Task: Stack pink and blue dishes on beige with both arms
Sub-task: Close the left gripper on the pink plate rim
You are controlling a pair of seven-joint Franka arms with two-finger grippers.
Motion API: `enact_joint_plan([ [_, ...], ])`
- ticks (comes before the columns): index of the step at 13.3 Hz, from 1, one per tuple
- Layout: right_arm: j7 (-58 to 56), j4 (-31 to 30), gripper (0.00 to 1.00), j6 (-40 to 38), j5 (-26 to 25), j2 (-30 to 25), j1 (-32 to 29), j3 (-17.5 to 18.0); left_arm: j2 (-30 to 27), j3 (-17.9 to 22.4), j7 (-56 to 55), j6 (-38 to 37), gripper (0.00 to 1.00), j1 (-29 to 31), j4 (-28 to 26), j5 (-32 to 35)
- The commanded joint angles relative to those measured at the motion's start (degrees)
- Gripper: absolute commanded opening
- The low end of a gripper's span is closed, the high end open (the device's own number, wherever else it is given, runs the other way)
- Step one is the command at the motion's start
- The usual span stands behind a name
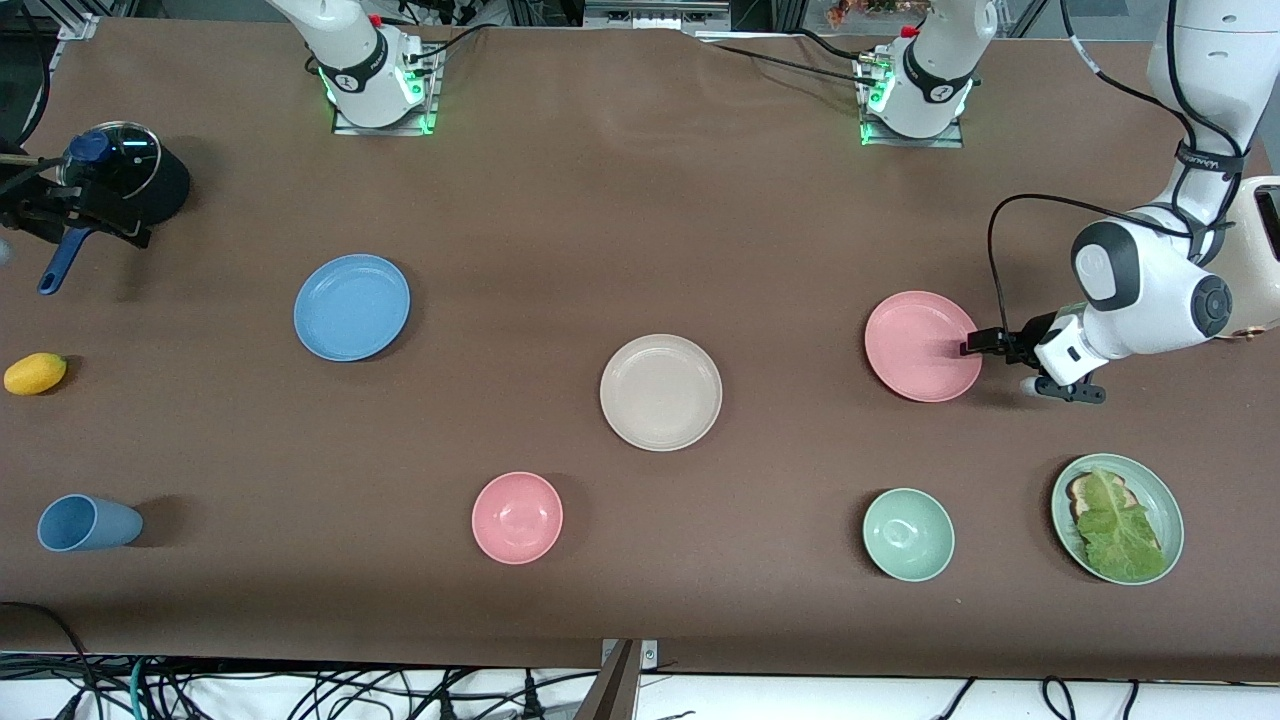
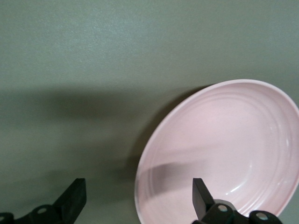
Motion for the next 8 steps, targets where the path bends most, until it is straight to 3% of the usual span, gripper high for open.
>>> enact_joint_plan([
  [1,0.36,0.82,1.00,-0.80,0.45,0.01,-0.01,0.07,0.41,-0.35,3.28,1.20,0.99,0.67,-0.36,-2.00],
  [6,0.36,0.82,1.00,-1.41,0.54,0.01,0.00,0.07,0.85,-0.35,3.28,1.99,0.98,0.67,-0.36,-2.69],
  [7,0.36,0.82,1.00,-1.59,0.54,0.01,-0.01,0.07,1.11,-0.43,3.36,1.99,0.90,0.67,-0.36,-2.70],
  [8,0.36,0.82,1.00,-1.59,0.54,0.01,-0.01,0.07,1.12,-0.44,3.36,1.99,0.69,0.67,-0.36,-2.79],
])
